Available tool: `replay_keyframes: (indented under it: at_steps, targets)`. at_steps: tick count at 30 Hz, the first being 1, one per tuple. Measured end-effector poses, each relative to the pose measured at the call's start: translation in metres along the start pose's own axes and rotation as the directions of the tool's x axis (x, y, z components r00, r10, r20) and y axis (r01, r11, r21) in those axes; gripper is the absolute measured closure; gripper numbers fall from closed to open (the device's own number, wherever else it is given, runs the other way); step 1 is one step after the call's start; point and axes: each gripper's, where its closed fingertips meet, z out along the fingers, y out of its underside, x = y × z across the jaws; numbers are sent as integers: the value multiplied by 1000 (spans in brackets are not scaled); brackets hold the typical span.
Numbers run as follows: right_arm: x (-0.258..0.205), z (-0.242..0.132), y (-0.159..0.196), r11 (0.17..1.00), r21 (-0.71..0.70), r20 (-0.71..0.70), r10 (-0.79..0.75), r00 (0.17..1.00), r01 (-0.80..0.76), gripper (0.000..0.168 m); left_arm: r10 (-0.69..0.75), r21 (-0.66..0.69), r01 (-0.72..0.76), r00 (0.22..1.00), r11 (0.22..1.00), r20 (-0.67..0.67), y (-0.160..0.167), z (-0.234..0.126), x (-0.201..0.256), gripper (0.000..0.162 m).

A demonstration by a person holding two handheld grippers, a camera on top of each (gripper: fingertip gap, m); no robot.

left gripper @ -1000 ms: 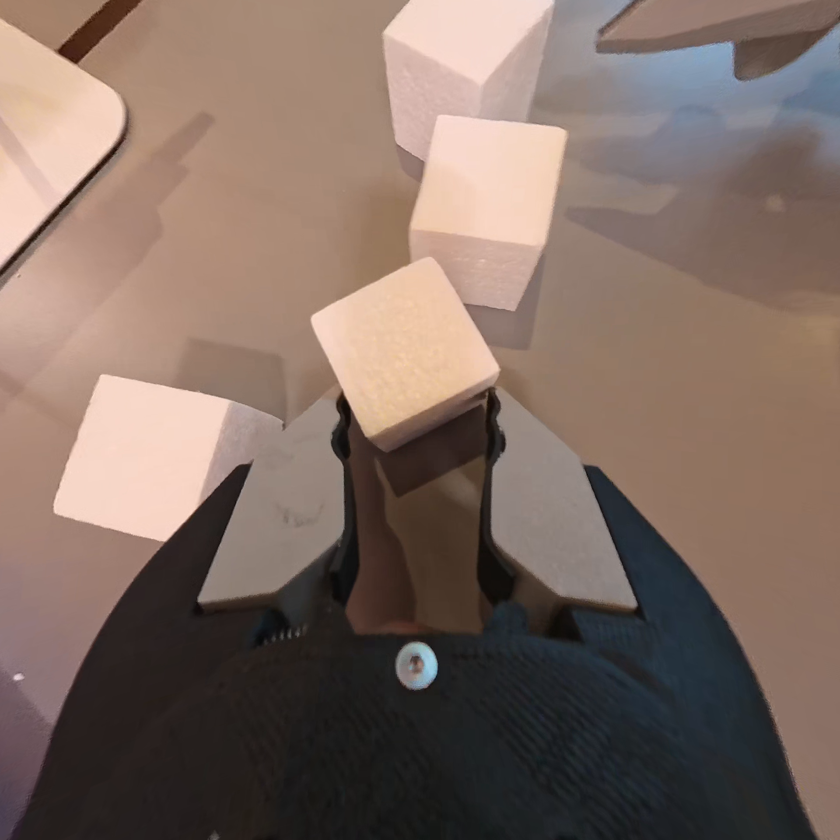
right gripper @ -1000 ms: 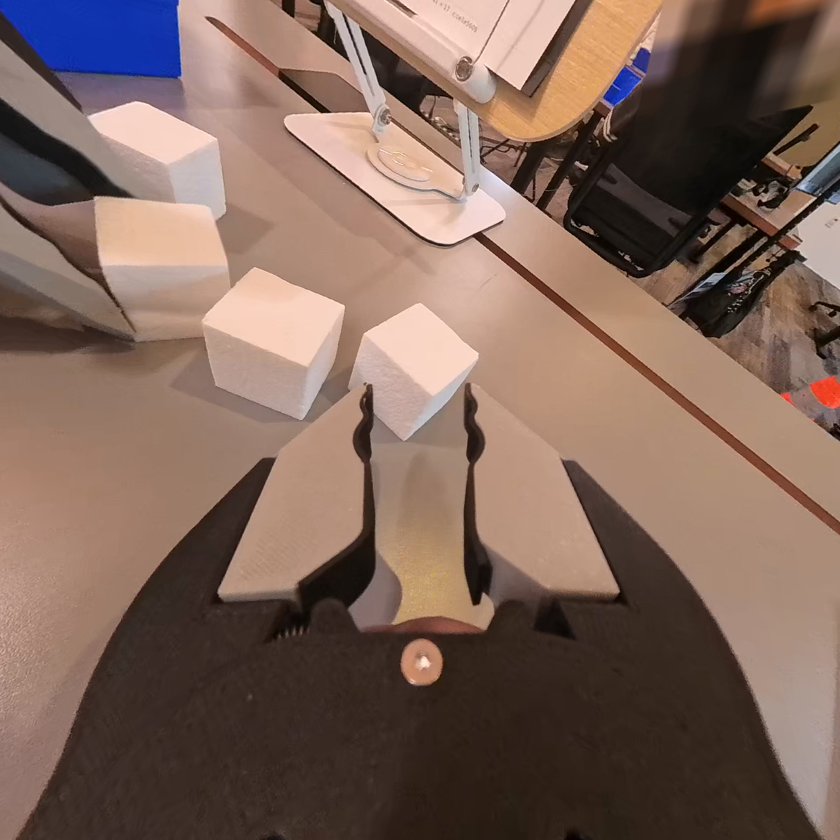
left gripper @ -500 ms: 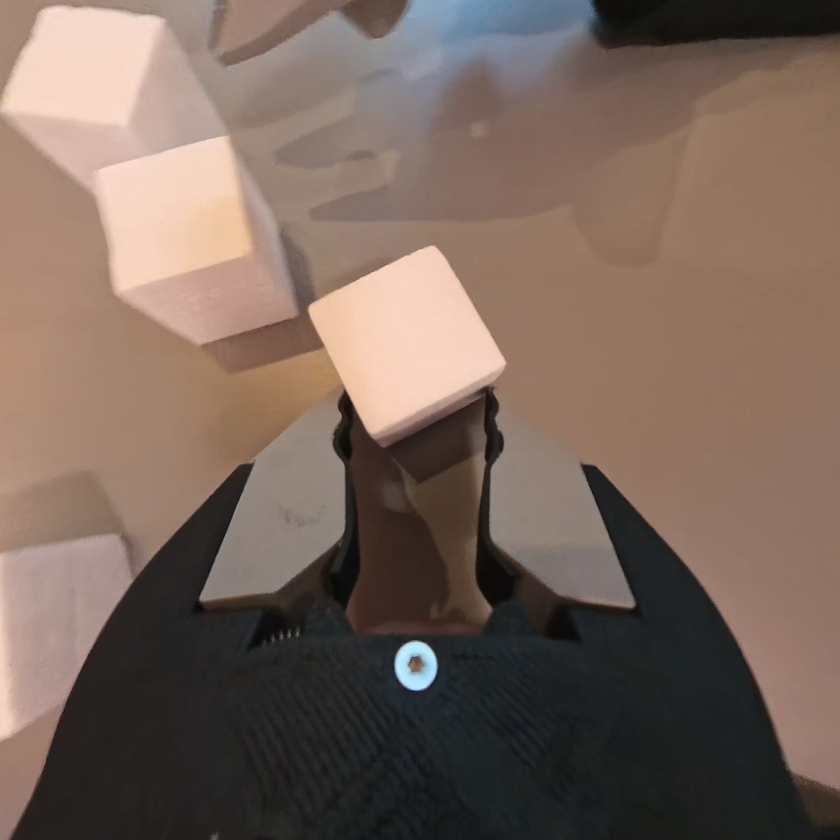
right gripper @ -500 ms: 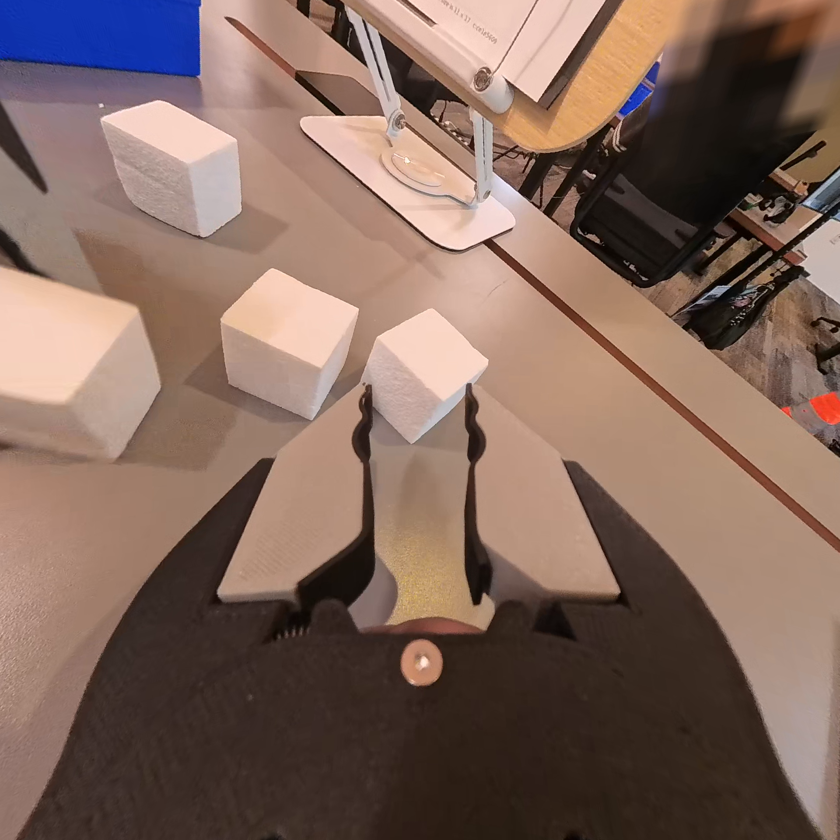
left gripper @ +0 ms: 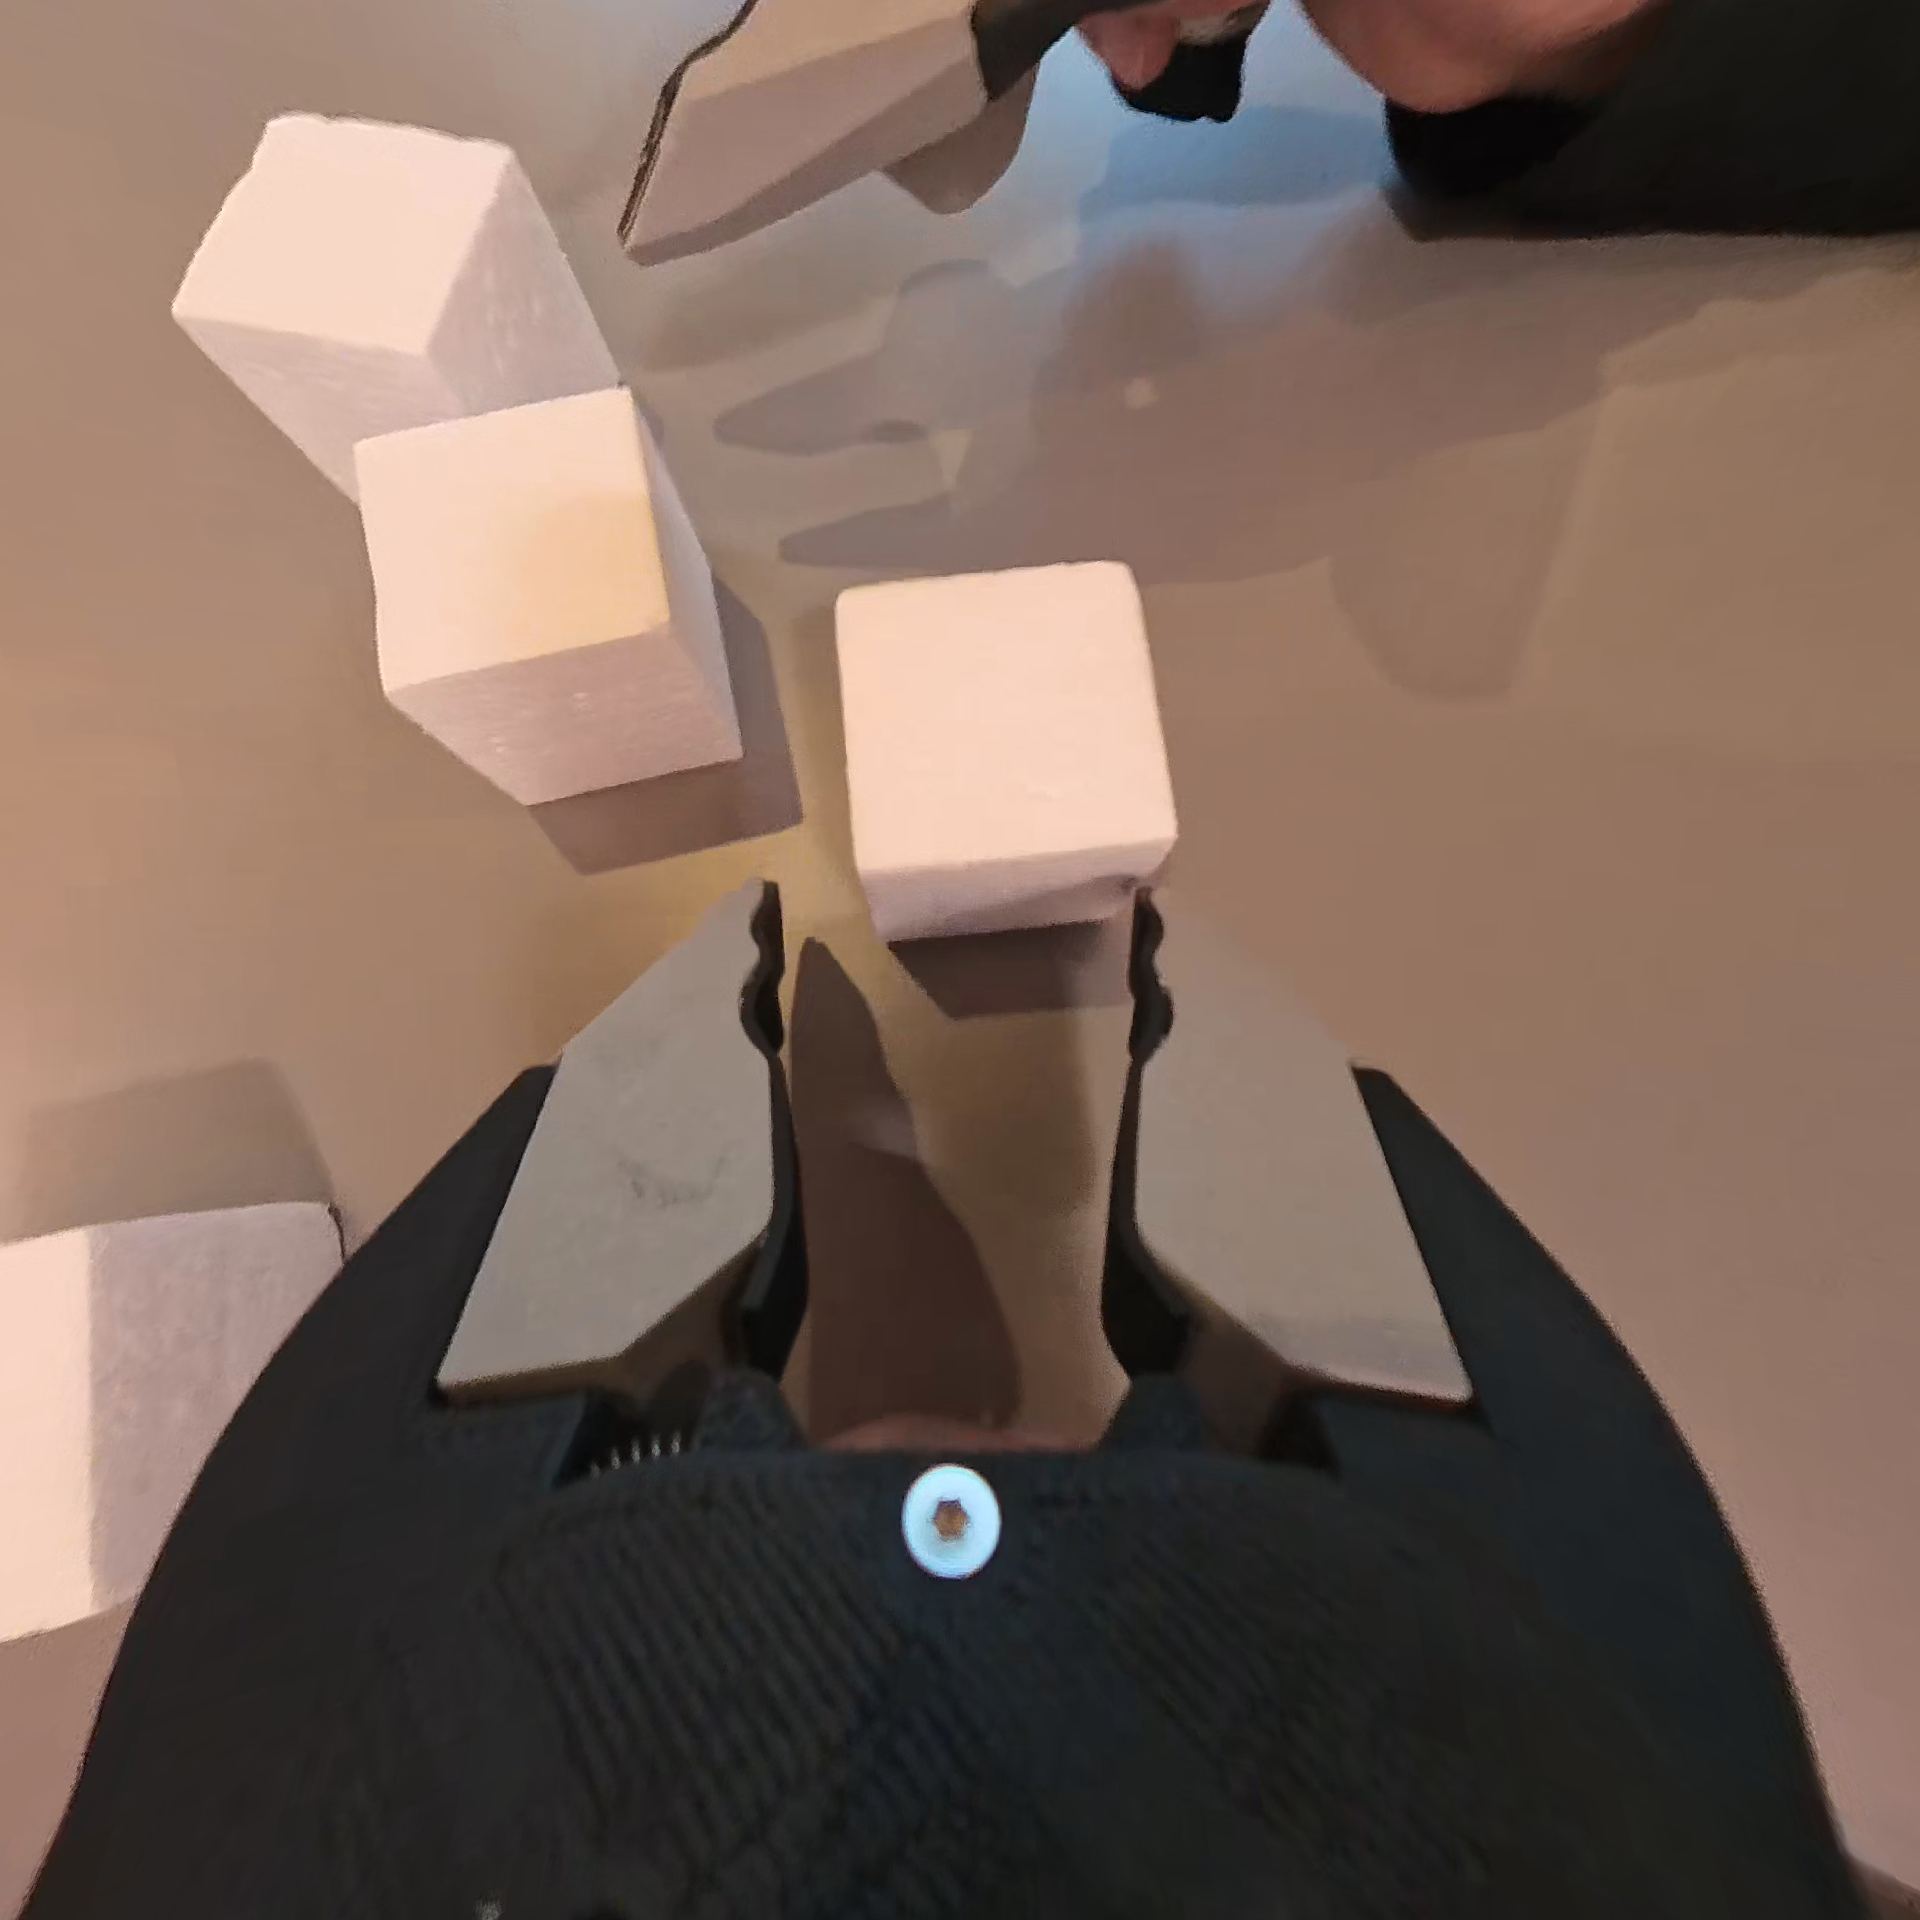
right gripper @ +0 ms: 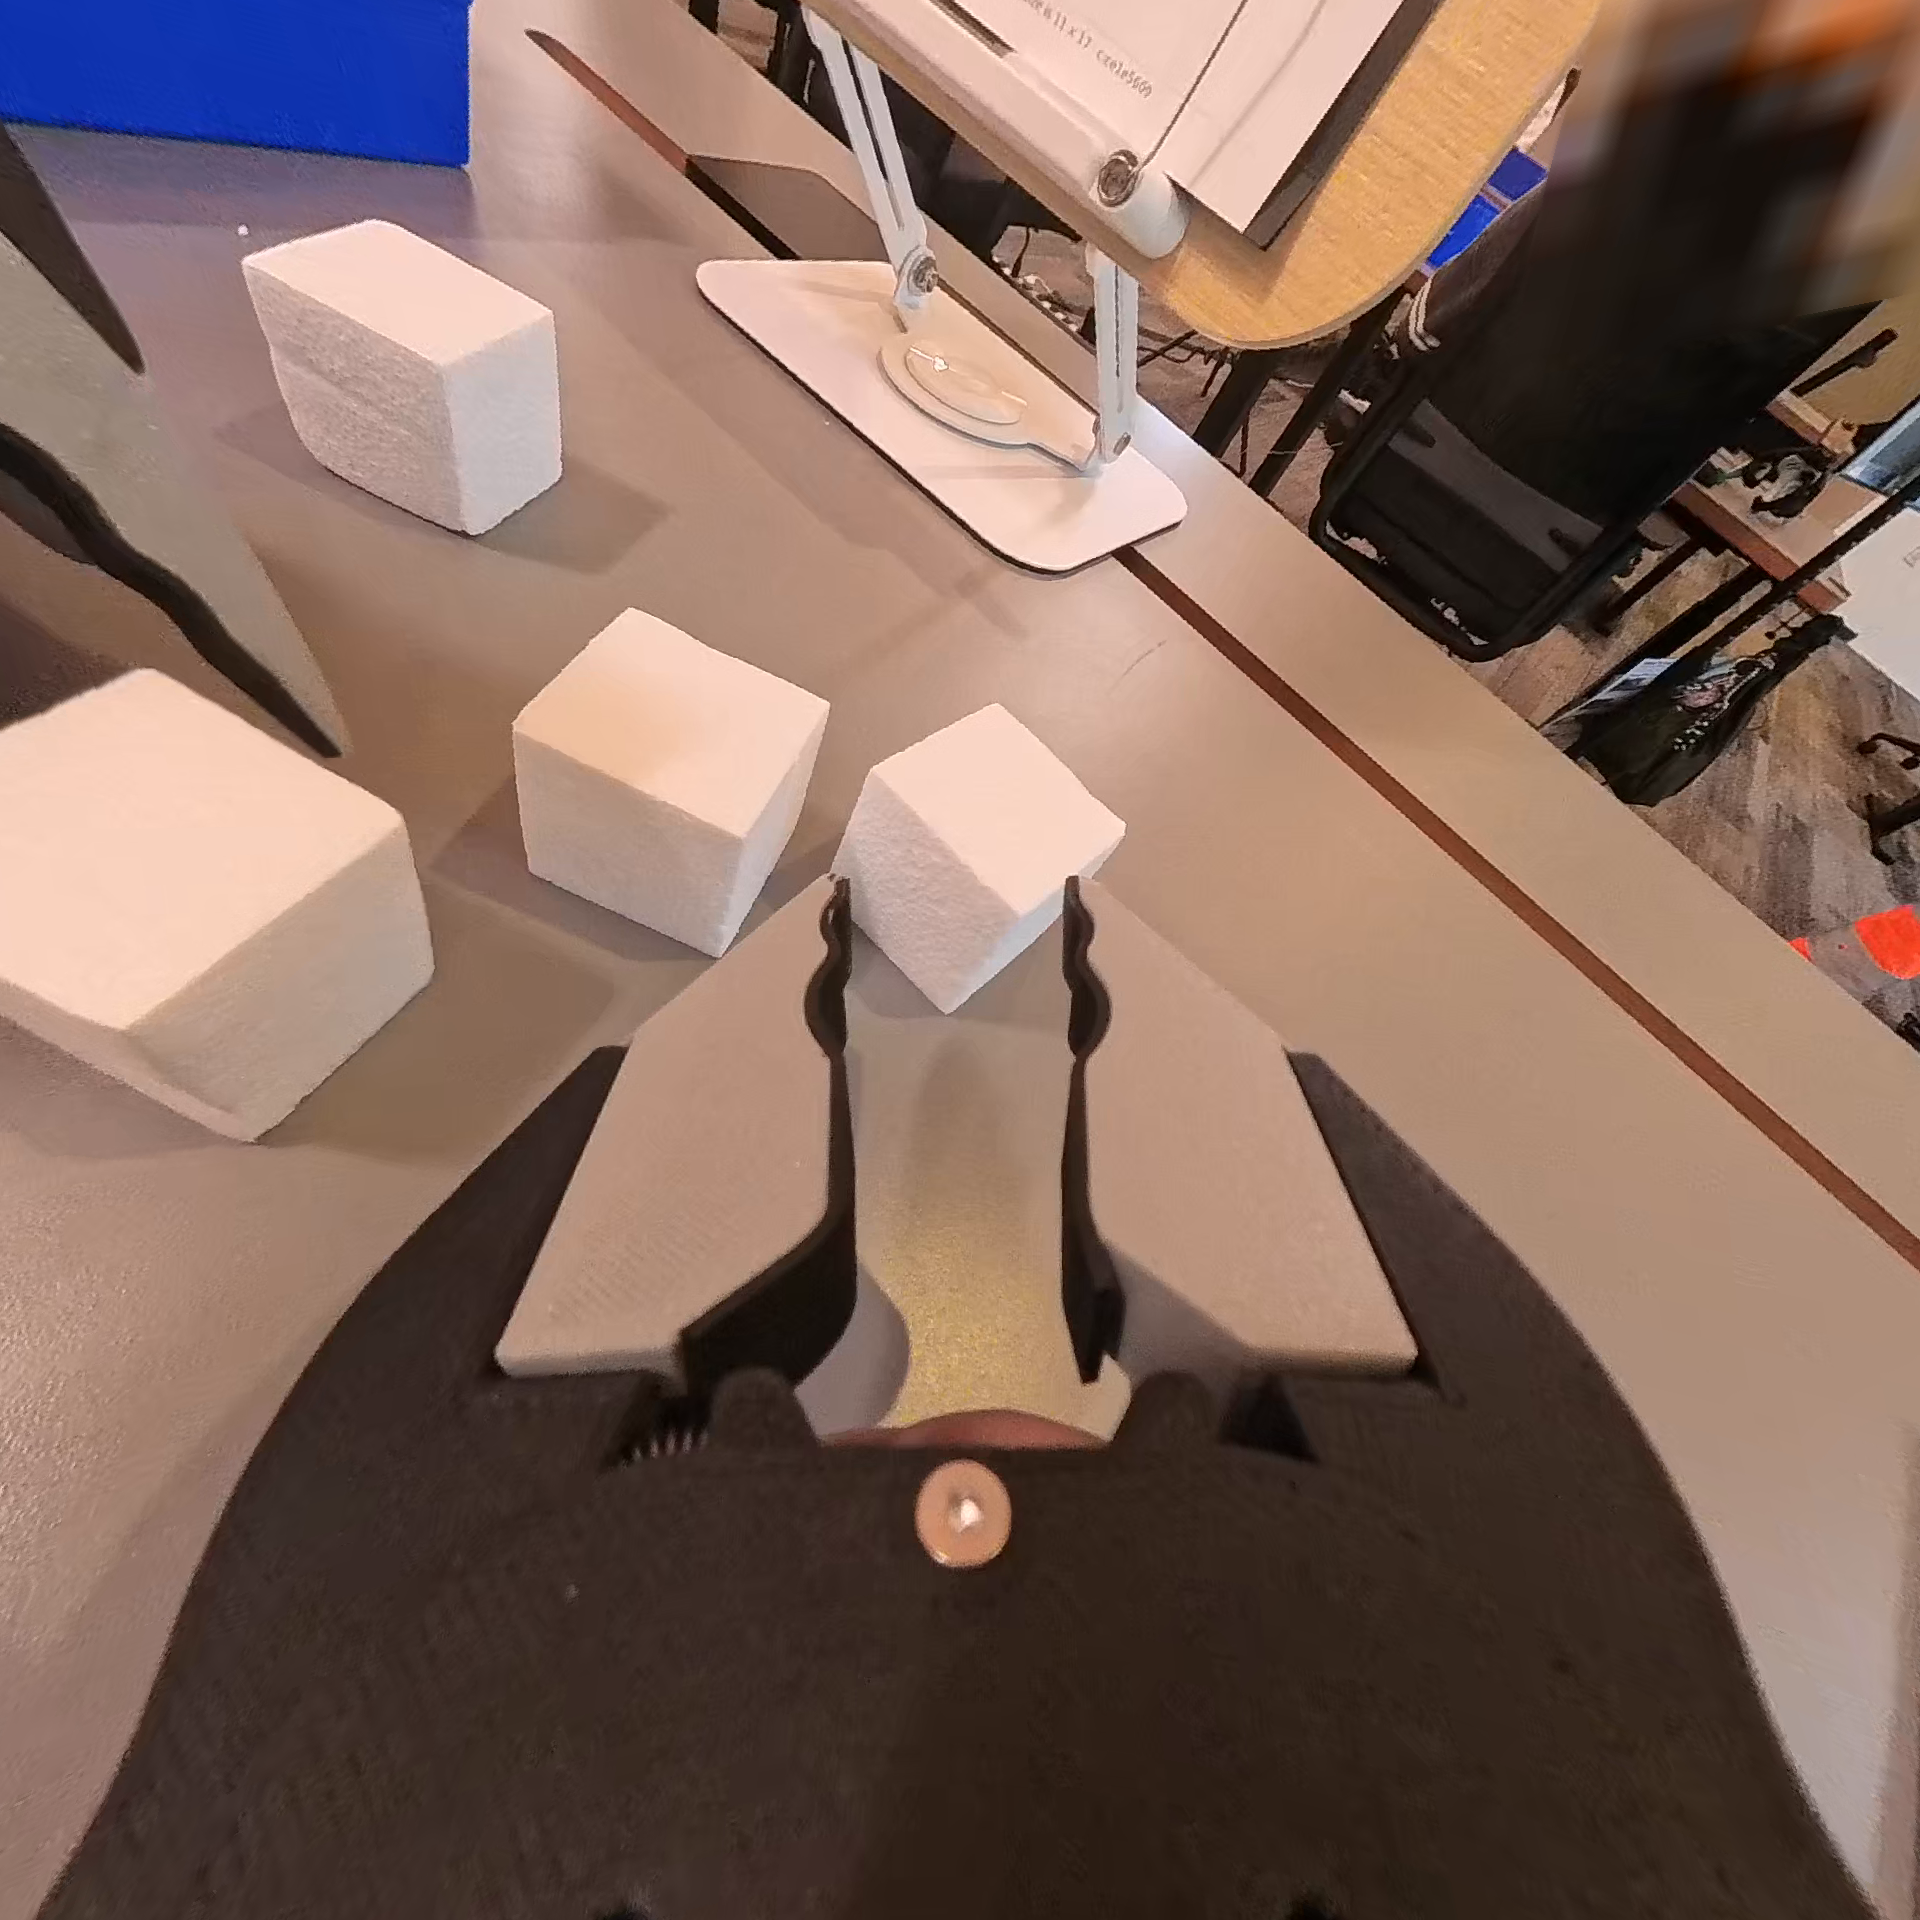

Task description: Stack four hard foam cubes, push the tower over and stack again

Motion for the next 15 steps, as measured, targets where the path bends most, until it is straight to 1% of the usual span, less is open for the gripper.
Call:
replay_keyframes:
  at_steps: [4, 7, 10, 12, 13, 15]
  targets:
    - [0, 0, 0, 1000, 1, 0, -1, 1000, 1, 130, -24, -36, 25, 999, 999, 28, 9, 0, -8, 97]
    - [0, 0, 0, 1000, 0, 0, -2, 1000, 2, 130, -54, -49, 60, 992, 997, 115, 13, -2, -25, 107]
    - [0, 0, 0, 1000, 2, 1, -2, 1000, 2, 130, -110, -19, 116, 976, 993, 188, 13, -8, -43, 108]
    - [0, 0, 0, 1000, 0, 1, -2, 1000, 2, 130, -147, -3, 150, 974, 989, 174, 12, -9, -44, 107]
    - [0, 0, 0, 1000, -1, 1, -2, 1000, 2, 130, -152, -5, 154, 976, 988, 154, 12, -8, -41, 107]
    - [0, 0, 0, 1000, 0, 1, -2, 1000, 2, 130, -144, -13, 148, 975, 989, 167, 13, -8, -42, 107]
